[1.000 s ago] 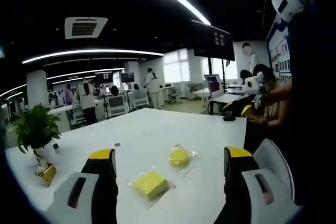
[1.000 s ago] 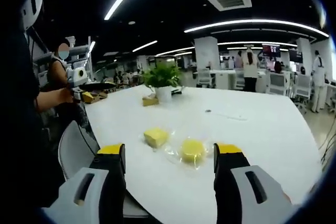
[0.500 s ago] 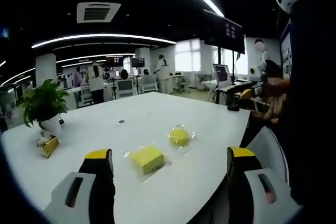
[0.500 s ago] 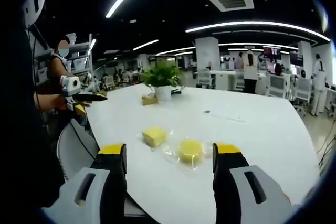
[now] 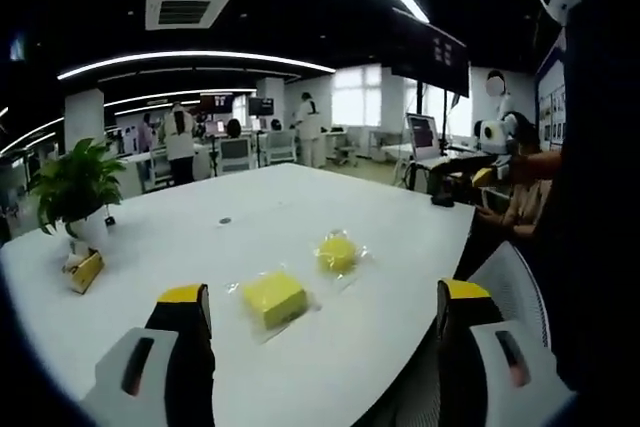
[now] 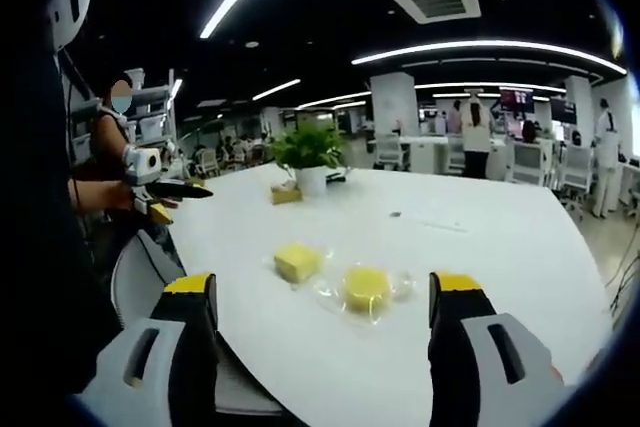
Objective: Compare the silicone blocks by pressing each to a similar depth, holding the contact briefly, and releasing to observe deformation and rebound differences across the visible hardness samples.
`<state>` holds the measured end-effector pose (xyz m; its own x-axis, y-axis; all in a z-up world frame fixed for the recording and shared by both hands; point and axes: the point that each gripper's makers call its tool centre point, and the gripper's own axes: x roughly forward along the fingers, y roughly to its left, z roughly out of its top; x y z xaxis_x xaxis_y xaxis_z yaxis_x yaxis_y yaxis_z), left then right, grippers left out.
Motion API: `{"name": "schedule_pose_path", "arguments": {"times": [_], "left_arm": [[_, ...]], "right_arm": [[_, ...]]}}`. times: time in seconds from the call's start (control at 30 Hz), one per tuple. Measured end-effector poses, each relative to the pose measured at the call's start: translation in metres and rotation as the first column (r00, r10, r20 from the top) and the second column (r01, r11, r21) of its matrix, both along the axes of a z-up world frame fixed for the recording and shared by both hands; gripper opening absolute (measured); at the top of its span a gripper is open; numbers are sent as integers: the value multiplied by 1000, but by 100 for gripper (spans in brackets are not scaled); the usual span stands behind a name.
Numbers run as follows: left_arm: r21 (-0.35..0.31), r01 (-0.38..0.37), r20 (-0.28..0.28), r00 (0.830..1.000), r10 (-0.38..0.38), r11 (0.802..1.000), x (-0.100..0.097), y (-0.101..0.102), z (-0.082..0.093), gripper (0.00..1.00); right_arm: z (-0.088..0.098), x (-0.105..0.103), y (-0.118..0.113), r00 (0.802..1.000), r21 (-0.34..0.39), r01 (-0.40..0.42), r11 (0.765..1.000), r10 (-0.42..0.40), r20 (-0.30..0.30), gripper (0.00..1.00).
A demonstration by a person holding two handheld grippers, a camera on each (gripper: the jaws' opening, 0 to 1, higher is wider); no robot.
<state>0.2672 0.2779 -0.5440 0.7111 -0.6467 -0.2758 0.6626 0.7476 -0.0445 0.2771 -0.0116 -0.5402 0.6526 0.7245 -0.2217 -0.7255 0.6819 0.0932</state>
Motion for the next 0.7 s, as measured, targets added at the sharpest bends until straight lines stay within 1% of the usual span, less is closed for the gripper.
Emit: {"name": "schedule_pose_path", "arguments": {"times": [0.1, 0.2, 0.3, 0.37, 0.4, 0.43, 0.47, 0.5, 0.53, 0.57, 0.6, 0.63, 0.7], "left_arm": [[-13, 11, 3, 1000, -11, 1000, 2, -4, 4, 93], [-40, 26, -6, 1000, -26, 999, 7, -12, 8, 94], [-66, 36, -24, 999, -37, 997, 13, -19, 9, 95], [-108, 39, -45, 998, -44, 993, 18, -26, 9, 96], [-147, 43, -71, 996, -54, 988, 20, -32, 10, 97], [-162, 46, -81, 995, -60, 986, 23, -35, 10, 98], [-172, 35, -97, 994, -52, 985, 28, -34, 7, 97], [-187, 32, -100, 994, -52, 982, 35, -36, 7, 97], [-194, 37, -98, 994, -57, 980, 39, -40, 7, 97], [-202, 31, -116, 992, -56, 979, 46, -44, 5, 97], [-202, 32, -120, 991, -57, 979, 47, -46, 5, 97], [-208, 43, -125, 990, -71, 977, 52, -52, 5, 97], [-242, 55, -163, 982, -97, 969, 59, -63, 3, 97]], "right_arm": [[0, -3, -1, 1000, 19, 2, 1000, -2, -17, 87], [3, -4, -5, 1000, 50, 24, 998, -23, -11, 95], [7, -5, -10, 999, 62, 39, 997, -38, -4, 96], [9, -5, -14, 999, 79, 53, 995, -52, -5, 96], [11, -6, -16, 998, 88, 56, 995, -56, -1, 96], [13, -6, -19, 998, 99, 60, 993, -60, 4, 96], [13, -7, -20, 998, 98, 64, 993, -65, 6, 96], [10, -8, -22, 998, 87, 70, 994, -70, -2, 96], [9, -9, -24, 997, 75, 77, 994, -77, -3, 96], [7, -9, -26, 997, 64, 82, 995, -82, -2, 96], [6, -11, -27, 996, 61, 85, 995, -85, -6, 96], [5, -11, -29, 996, 59, 90, 994, -89, -9, 96], [3, -13, -32, 995, 53, 101, 993, -99, -26, 96]]}}
